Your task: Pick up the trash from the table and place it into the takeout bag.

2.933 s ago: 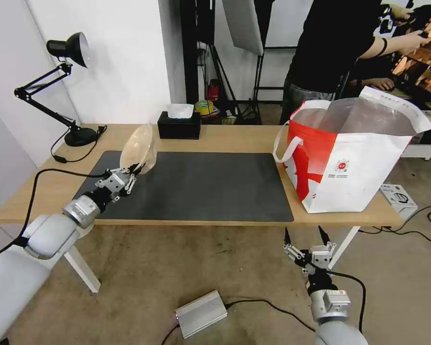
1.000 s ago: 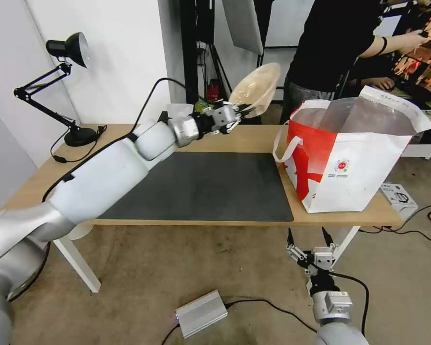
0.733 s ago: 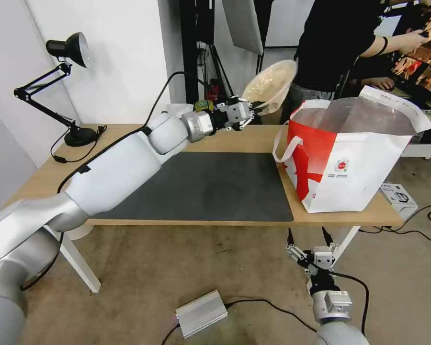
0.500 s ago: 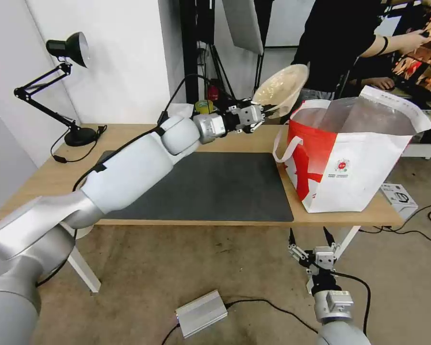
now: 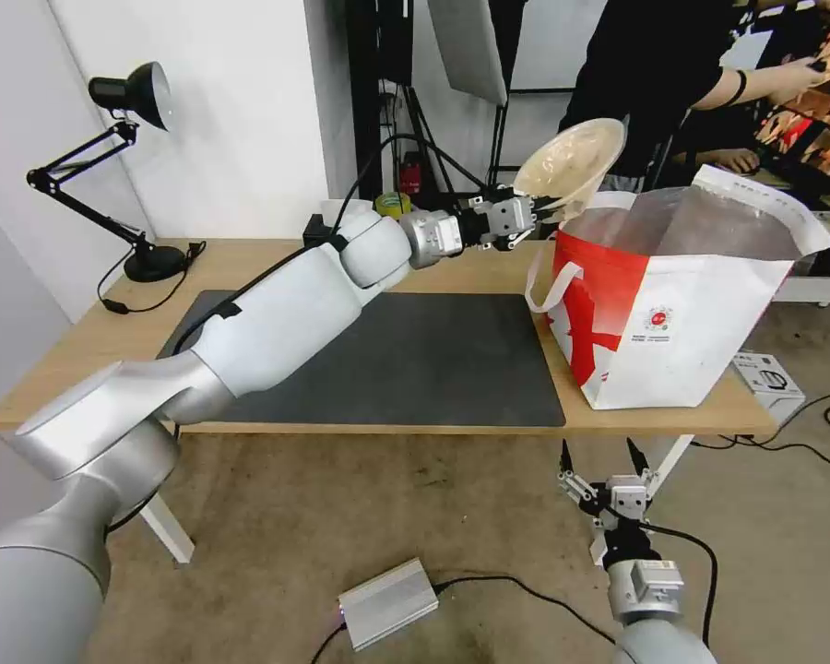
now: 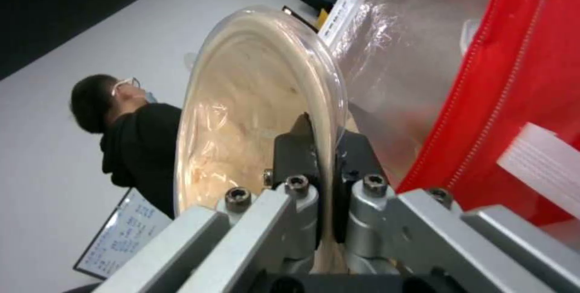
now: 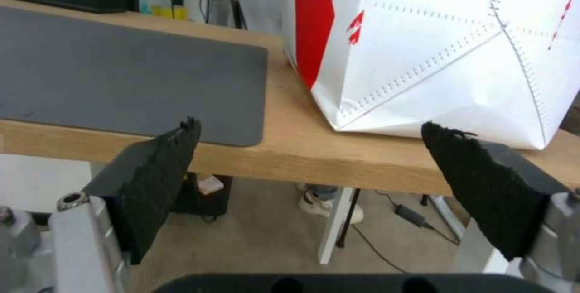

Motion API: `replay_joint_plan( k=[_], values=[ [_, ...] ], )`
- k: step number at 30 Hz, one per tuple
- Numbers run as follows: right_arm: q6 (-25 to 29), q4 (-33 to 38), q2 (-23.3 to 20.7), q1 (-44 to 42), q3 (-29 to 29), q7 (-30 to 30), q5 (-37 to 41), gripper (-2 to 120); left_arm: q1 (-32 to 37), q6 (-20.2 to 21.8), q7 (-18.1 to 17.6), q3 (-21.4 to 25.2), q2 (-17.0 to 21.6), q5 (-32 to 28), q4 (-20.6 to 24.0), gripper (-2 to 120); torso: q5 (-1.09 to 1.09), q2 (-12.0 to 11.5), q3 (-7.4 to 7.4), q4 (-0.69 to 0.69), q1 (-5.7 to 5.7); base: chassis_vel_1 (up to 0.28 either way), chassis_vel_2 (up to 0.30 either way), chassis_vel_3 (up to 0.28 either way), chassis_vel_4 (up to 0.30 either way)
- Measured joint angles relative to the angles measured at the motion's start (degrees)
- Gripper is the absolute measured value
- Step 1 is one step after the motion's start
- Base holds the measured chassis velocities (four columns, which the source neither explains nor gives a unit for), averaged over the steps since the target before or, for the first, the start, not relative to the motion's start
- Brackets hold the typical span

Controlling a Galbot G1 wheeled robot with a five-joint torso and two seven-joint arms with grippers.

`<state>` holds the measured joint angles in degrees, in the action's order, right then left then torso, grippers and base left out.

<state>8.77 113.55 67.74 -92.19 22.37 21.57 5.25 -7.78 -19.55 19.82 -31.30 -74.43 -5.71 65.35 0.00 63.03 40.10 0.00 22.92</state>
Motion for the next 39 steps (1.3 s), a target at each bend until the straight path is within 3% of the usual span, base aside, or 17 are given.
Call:
replay_joint_plan(
  k=[10, 22, 39],
  values=[
    [0.00, 0.02, 0.14, -0.35, 0.20, 0.02, -0.09, 95, -0.69, -2.41, 0.57, 1.70, -4.82, 4.16, -4.50, 1, 0.01, 0.00, 0.00, -0.01, 0.00, 0.000, 0.000, 0.000, 0.000],
    [0.00, -0.28, 0.13, -0.39, 0.01, 0.04, -0.41, 95, -0.60, -2.17, 0.52, 2.20, -9.87, 6.57, -7.44, 1, 0.00, 0.00, 0.00, -0.01, 0.00, 0.000, 0.000, 0.000, 0.000],
    [0.00, -0.43, -0.03, -0.53, -0.23, 0.04, -0.79, 95, 0.93, -1.67, 0.34, 1.33, -11.70, 7.83, -8.47, 1, 0.00, -0.01, 0.00, -0.01, 0.00, 0.000, 0.000, 0.000, 0.000]
  ],
)
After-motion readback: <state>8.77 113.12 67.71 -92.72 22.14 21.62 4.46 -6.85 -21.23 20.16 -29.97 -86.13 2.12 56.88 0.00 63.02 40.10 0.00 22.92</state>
